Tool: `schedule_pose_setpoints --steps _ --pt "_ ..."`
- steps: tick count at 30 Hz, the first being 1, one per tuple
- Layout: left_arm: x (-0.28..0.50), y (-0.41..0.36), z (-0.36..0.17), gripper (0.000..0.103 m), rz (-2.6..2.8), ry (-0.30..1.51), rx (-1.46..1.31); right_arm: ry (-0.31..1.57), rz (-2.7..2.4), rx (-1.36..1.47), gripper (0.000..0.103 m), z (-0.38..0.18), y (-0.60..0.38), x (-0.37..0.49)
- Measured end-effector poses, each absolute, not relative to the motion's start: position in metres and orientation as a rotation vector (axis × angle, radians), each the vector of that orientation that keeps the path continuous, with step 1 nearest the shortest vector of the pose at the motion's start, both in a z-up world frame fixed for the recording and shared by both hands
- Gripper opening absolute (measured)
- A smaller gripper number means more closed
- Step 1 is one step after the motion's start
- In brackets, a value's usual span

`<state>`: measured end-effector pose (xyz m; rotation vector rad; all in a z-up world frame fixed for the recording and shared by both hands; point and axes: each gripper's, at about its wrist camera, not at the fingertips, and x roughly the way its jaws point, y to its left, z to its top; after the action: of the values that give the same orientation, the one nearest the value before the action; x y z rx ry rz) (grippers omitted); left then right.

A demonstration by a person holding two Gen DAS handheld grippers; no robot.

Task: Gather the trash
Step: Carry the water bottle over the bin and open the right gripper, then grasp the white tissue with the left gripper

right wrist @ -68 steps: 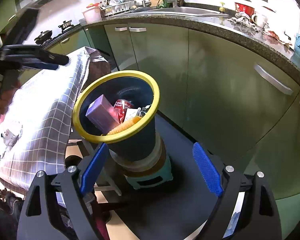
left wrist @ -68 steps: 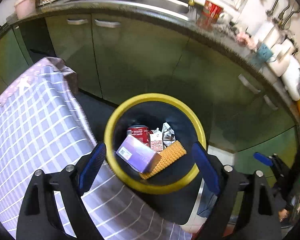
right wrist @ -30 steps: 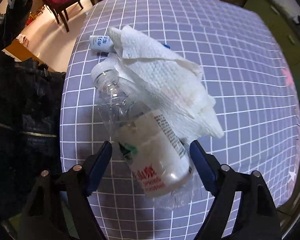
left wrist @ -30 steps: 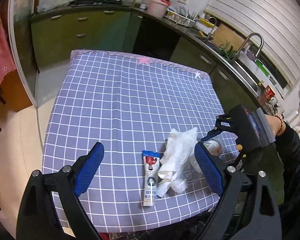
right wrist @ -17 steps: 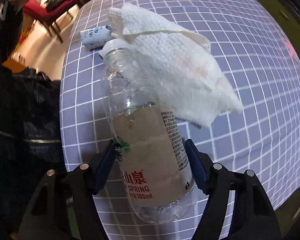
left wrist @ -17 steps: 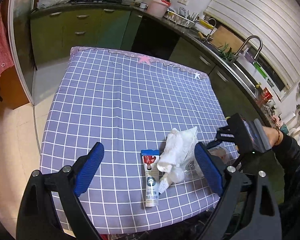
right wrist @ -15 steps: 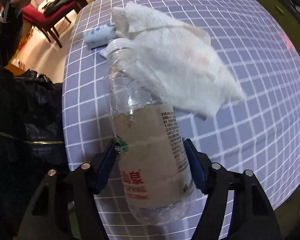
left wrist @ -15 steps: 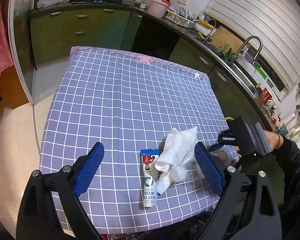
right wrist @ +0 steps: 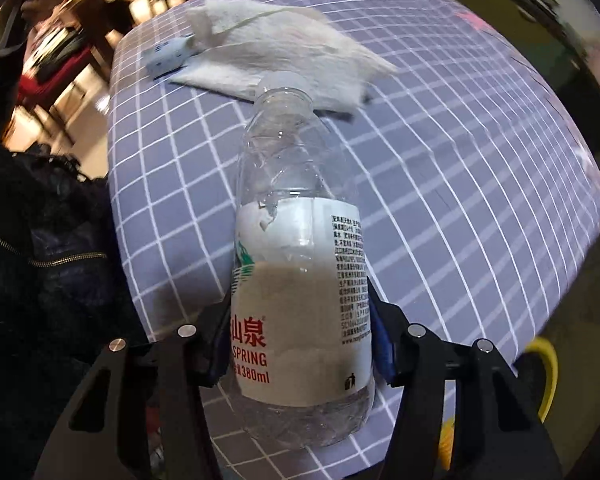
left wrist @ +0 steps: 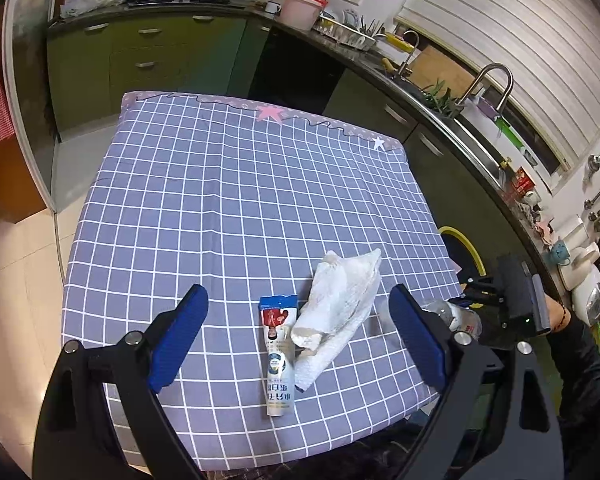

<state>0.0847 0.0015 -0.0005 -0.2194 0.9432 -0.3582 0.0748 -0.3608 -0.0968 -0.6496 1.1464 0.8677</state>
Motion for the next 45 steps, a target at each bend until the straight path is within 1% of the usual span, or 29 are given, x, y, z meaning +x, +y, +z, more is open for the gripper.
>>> schedule_pose_setpoints --steps 6,8,13,15,18,21,25,31,33,34,35,36,38,45 --pt "0.084 -0.004 0.003 0.087 -0.362 0.937 -0.206 1.103 0.778 -0.544 0.055 -0.090 -0.397 0.067" --pt "0.084 -0.007 0.003 0.087 -0.367 0.937 -0.203 1.080 0.754 -0.500 0.055 -0.078 -0.390 0.066" --pt "0.084 -0.014 0.004 0.087 -0.385 0.939 -0.187 1.023 0.584 -0.343 0.055 -0.048 -0.453 0.086" --pt "0.084 -0.015 0.005 0.087 -0.392 0.937 -0.190 1.057 0.490 -0.294 0.056 -0.045 -0.482 0.098" --pt "0.084 -0.017 0.006 0.087 -0.396 0.935 -0.185 1.169 0.331 -0.216 0.056 -0.053 -0.535 0.109" --pt "0.087 -0.021 0.005 0.087 -0.404 0.941 -0.183 1.269 0.236 -0.081 0.056 -0.066 -0.581 0.118" --pt "0.089 -0.027 0.001 0.087 -0.423 0.948 -0.182 1.386 0.072 0.102 0.056 -0.096 -0.631 0.130" --pt "0.089 -0.033 -0.002 0.087 -0.436 0.960 -0.163 1.408 -0.095 0.126 0.057 -0.126 -0.662 0.156" --pt "0.089 -0.034 -0.002 0.087 -0.439 0.960 -0.158 1.397 -0.112 0.147 0.059 -0.131 -0.668 0.168" --pt "0.089 -0.035 -0.002 0.087 -0.442 0.962 -0.155 1.399 -0.124 0.134 0.063 -0.133 -0.669 0.170" --pt "0.088 -0.037 -0.003 0.087 -0.446 0.965 -0.150 1.392 -0.148 0.111 0.075 -0.133 -0.670 0.172" --pt "0.088 -0.039 -0.003 0.087 -0.449 0.969 -0.146 1.377 -0.173 0.094 0.079 -0.130 -0.671 0.173" --pt "0.088 -0.043 -0.005 0.088 -0.457 0.976 -0.137 1.337 -0.195 0.079 0.079 -0.119 -0.670 0.169" --pt "0.101 -0.061 -0.018 0.088 -0.524 1.014 -0.110 1.164 -0.087 0.171 0.079 -0.064 -0.638 0.119"
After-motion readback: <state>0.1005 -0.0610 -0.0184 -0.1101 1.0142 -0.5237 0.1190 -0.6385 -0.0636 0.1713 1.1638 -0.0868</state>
